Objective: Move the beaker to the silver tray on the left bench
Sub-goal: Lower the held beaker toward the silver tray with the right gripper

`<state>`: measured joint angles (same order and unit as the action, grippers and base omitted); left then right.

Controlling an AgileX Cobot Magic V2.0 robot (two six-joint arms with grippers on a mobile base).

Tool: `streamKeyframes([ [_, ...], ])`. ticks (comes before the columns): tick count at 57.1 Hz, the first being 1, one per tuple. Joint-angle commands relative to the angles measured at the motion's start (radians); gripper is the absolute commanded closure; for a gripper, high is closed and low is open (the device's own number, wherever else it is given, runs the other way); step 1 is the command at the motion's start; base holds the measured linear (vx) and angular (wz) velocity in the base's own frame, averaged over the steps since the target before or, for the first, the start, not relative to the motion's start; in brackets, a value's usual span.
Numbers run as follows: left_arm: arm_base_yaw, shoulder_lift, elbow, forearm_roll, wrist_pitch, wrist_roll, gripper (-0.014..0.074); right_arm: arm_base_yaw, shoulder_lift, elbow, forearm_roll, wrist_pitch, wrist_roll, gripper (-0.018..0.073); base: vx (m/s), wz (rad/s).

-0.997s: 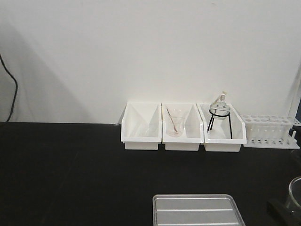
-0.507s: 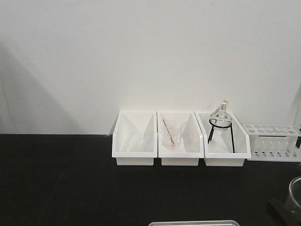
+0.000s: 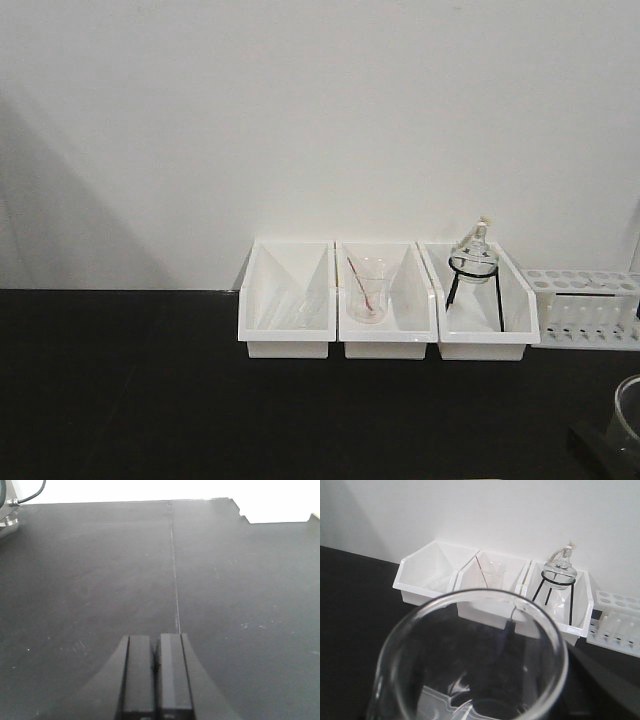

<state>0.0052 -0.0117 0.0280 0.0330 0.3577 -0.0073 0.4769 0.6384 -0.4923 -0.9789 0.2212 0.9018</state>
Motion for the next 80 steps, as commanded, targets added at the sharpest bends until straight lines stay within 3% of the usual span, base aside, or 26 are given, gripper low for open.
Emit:
streamKeyframes([
  [1,-0.006,-0.016,0.028,-0.002,-0.077,-0.001,0.0595,-0.002,-0.002,-0.032,-0.023,-0.042,-0.008,0.0566,0.0,0.0],
  [34,-0.006,-0.016,0.028,-0.002,-0.077,-0.001,0.0595,-0.002,0.0,-0.032,-0.037,-0.059,-0.005,0.0566,0.0,0.0],
  [45,-0.006,-0.016,0.028,-0.002,-0.077,-0.001,0.0595,-0.002,0.115,-0.032,-0.037,-0.09,0.025,0.0564,0.0,0.0],
  [65,-0.006,-0.016,0.028,-0.002,-0.077,-0.001,0.0595,-0.028,0.584,-0.032,-0.042,-0.615,0.003,0.0563,0.0,0.0],
  [80,-0.006,-0.016,0.028,-0.002,-0.077,-0.001,0.0595,-0.248,0.896,-0.032,-0.019,-1.265,-0.17,0.0563,0.0,0.0],
])
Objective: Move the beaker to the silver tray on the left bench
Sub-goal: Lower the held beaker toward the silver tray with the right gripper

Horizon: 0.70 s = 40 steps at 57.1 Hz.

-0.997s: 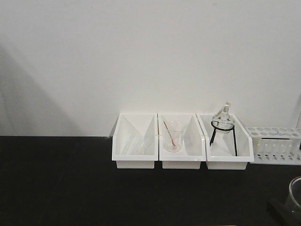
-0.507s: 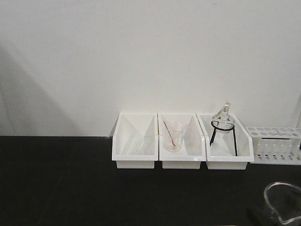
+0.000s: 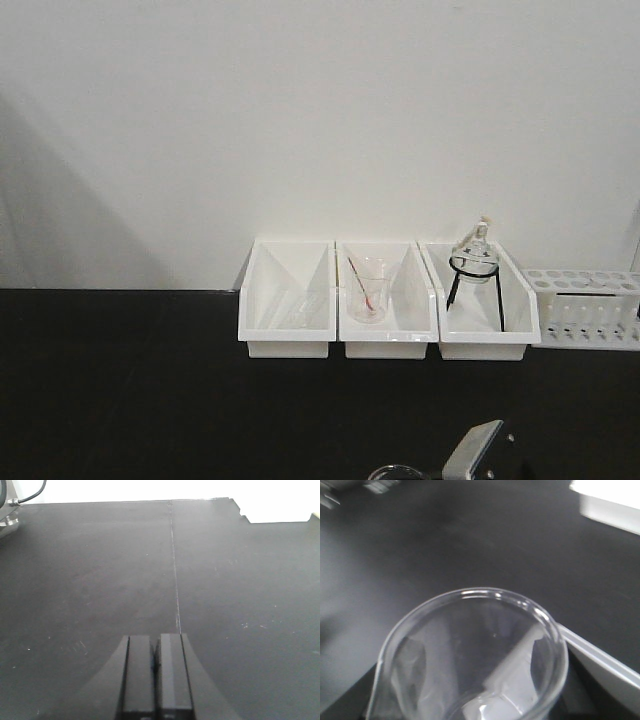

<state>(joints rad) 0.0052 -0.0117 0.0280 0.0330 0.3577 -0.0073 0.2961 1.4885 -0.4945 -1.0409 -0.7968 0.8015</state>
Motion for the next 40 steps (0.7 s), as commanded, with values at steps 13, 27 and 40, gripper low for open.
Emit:
streamKeyframes([
  [13,-0.006,-0.016,0.028,-0.002,-0.077,-0.001,0.0595,-0.186,0.237,-0.03,0.121,-0.311,-0.285,0.0563,0.0,0.0],
  [27,-0.006,-0.016,0.028,-0.002,-0.077,-0.001,0.0595,-0.186,0.322,-0.03,0.238,-0.311,-0.452,0.0561,0.0,0.0],
  [40,-0.006,-0.016,0.028,-0.002,-0.077,-0.001,0.0595,-0.186,0.381,-0.03,0.363,-0.307,-0.553,0.0554,0.0,0.0],
])
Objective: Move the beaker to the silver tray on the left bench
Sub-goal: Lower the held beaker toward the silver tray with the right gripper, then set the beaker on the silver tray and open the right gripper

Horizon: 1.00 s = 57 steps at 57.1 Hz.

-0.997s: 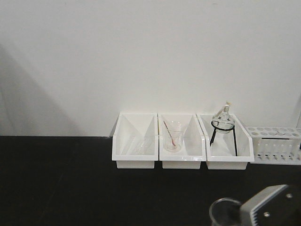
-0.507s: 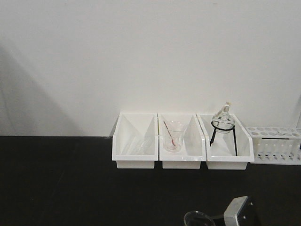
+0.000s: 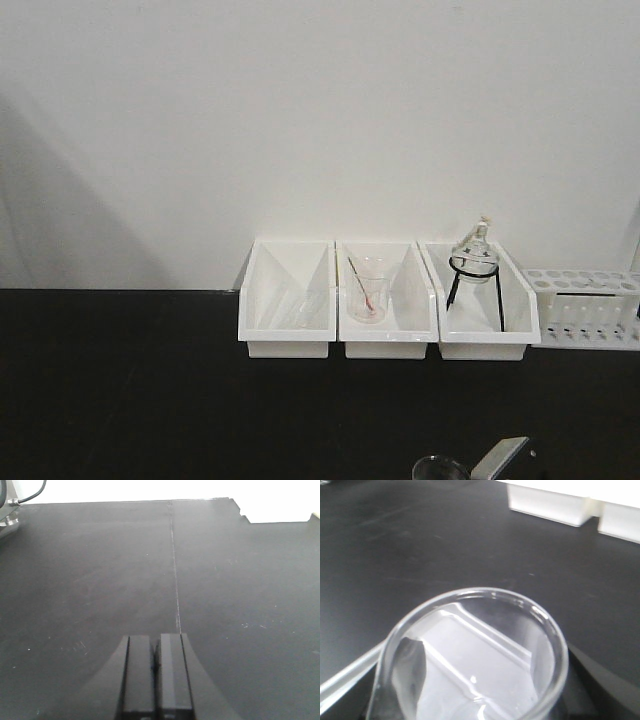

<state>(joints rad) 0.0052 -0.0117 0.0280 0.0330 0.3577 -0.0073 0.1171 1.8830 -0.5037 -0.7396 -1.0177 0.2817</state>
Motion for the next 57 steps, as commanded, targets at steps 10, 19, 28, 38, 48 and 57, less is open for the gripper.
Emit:
streamKeyframes([
  [10,-0.006,-0.016,0.028,-0.002,-0.077,-0.001,0.0595,-0.007,0.03,-0.02,0.076,-0.09,-0.033,0.0541,0.0,0.0],
  [19,-0.006,-0.016,0.028,-0.002,-0.077,-0.001,0.0595,-0.007,0.045,-0.02,0.076,-0.09,-0.033,0.0479,0.0,0.0],
  [28,-0.006,-0.016,0.028,-0.002,-0.077,-0.001,0.0595,-0.007,0.045,-0.02,0.068,-0.095,-0.032,0.0337,0.0,0.0],
  [38,-0.006,-0.016,0.028,-0.002,-0.077,-0.001,0.0595,-0.007,0.045,-0.02,0.068,-0.096,-0.032,0.0082,0.0,0.0],
  [48,-0.006,-0.016,0.028,-0.002,-0.077,-0.001,0.0595,-0.007,0.043,-0.02,0.078,-0.096,-0.032,-0.0108,0.0,0.0],
  [57,-0.006,-0.016,0.028,-0.002,-0.077,-0.001,0.0595,-0.007,0.021,-0.02,0.08,-0.097,-0.032,-0.0146,0.0,0.0],
])
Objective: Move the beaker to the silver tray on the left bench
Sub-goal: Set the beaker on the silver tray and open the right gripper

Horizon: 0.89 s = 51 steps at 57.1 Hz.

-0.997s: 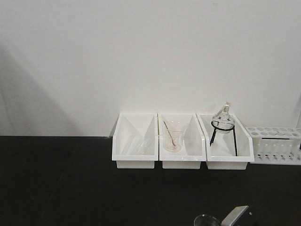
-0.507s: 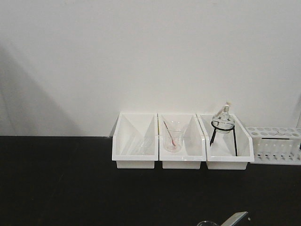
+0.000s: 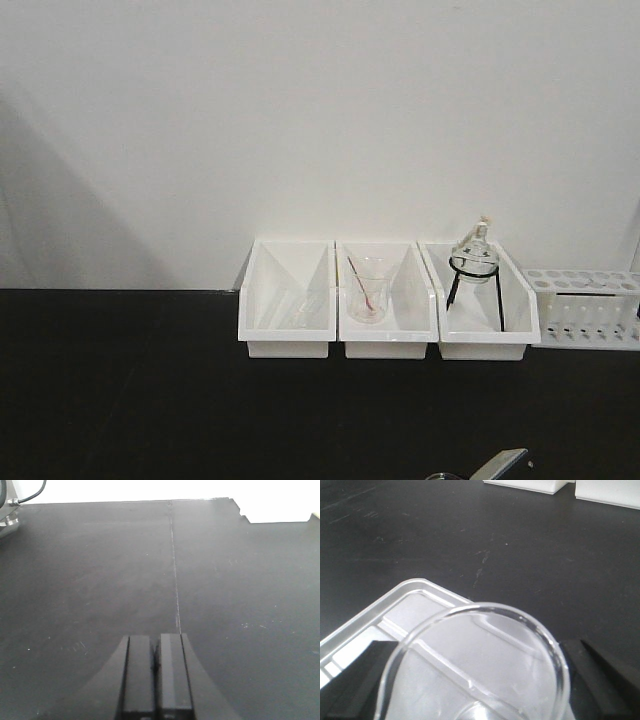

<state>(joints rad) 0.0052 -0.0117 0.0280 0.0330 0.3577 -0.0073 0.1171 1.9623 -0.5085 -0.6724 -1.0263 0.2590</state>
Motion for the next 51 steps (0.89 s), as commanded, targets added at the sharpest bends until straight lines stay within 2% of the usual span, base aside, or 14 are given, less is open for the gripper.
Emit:
streamKeyframes([
  [1,-0.006,-0.016,0.028,-0.002,-0.077,-0.001,0.0595,-0.007,-0.065,-0.016,0.013,-0.089,-0.01,-0.0146,0.0,0.0],
  [12,-0.006,-0.016,0.028,-0.002,-0.077,-0.001,0.0595,-0.007,-0.167,-0.016,0.012,-0.083,-0.002,-0.011,0.0,0.0],
  [21,-0.006,-0.016,0.028,-0.002,-0.077,-0.001,0.0595,-0.007,-0.292,-0.016,0.012,-0.01,0.022,-0.0026,0.0,0.0],
  [29,-0.006,-0.016,0.028,-0.002,-0.077,-0.001,0.0595,-0.007,-0.449,-0.016,0.012,0.13,0.135,0.0128,0.0,0.0],
  [36,-0.006,-0.016,0.028,-0.002,-0.077,-0.001,0.0595,-0.007,-0.628,-0.016,-0.022,0.333,0.328,0.0363,0.0,0.0],
  [42,-0.006,-0.016,0.028,-0.002,-0.077,-0.001,0.0595,-0.007,-0.794,-0.016,-0.163,0.534,0.515,0.0578,0.0,0.0],
  [46,-0.006,-0.016,0.028,-0.002,-0.077,-0.001,0.0595,-0.007,-0.905,-0.016,-0.319,0.652,0.698,0.0574,0.0,0.0],
  [48,-0.006,-0.016,0.028,-0.002,-0.077,-0.001,0.0595,-0.007,-0.96,-0.013,-0.414,0.703,0.817,0.0573,0.0,0.0],
  [51,-0.006,-0.016,0.028,-0.002,-0.077,-0.001,0.0595,-0.007,-1.044,-0.007,-0.569,0.737,0.939,0.0571,0.0,0.0],
])
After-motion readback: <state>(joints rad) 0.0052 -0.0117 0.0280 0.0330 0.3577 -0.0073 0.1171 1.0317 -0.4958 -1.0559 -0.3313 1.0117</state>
